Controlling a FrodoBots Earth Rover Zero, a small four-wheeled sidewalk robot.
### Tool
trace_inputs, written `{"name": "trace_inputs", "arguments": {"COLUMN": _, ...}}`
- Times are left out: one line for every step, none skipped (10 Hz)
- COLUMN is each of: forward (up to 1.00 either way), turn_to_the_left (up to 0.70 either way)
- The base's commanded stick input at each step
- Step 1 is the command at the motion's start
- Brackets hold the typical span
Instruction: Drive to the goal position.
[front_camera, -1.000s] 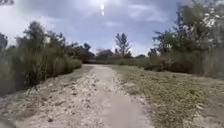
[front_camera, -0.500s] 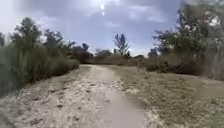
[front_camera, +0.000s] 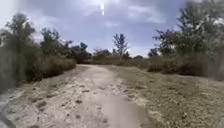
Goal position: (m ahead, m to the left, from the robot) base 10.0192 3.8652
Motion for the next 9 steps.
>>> {"name": "trace_inputs", "arguments": {"forward": 0.85, "turn_to_the_left": 0.0}}
{"name": "trace_inputs", "arguments": {"forward": 0.85, "turn_to_the_left": 0.0}}
{"name": "trace_inputs", "arguments": {"forward": 0.85, "turn_to_the_left": 0.0}}
{"name": "trace_inputs", "arguments": {"forward": 0.85, "turn_to_the_left": 0.0}}
{"name": "trace_inputs", "arguments": {"forward": 0.85, "turn_to_the_left": 0.0}}
{"name": "trace_inputs", "arguments": {"forward": 0.85, "turn_to_the_left": 0.0}}
{"name": "trace_inputs", "arguments": {"forward": 0.85, "turn_to_the_left": 0.0}}
{"name": "trace_inputs", "arguments": {"forward": 0.85, "turn_to_the_left": 0.0}}
{"name": "trace_inputs", "arguments": {"forward": 0.85, "turn_to_the_left": 0.0}}
